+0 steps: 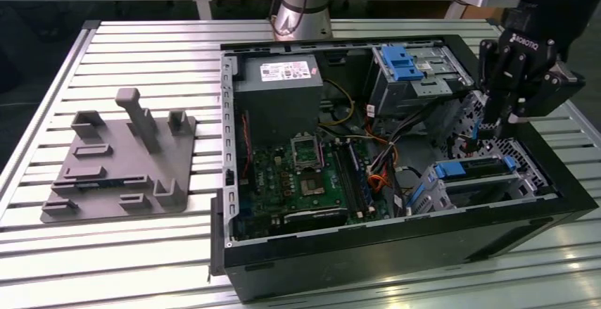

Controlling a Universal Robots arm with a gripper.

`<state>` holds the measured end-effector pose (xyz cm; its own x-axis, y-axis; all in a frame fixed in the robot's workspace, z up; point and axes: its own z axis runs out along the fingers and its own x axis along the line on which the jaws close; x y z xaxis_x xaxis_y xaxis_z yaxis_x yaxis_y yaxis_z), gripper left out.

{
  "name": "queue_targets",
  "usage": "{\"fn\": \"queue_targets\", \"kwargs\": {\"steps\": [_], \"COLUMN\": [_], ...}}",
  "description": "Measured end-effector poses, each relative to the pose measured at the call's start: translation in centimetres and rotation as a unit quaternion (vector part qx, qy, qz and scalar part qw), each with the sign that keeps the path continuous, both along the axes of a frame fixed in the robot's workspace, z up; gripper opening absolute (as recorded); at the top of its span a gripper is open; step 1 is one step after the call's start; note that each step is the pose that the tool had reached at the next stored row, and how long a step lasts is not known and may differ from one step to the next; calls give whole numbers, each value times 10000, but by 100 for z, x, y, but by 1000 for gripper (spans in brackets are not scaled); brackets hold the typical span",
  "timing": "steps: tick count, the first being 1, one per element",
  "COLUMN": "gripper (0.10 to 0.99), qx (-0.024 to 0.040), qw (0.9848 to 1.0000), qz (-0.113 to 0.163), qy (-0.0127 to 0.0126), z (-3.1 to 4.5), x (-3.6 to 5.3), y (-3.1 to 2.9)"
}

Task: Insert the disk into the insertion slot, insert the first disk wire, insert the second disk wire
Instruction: 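Insert the first disk wire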

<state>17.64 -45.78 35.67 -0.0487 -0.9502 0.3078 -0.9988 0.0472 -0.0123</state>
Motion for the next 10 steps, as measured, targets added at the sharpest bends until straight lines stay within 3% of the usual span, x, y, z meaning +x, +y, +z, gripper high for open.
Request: {"fn": "queue_targets", "kwargs": {"steps": [2,3,10], "gripper": [412,353,353], "qx": [-2,-2,-1], "qw": [10000,10000,10000], "qz": [1,2,74], "qy": [0,0,0], "z": [-16,-19,-63], "x": [3,3,13], "y": [7,15,68]}}
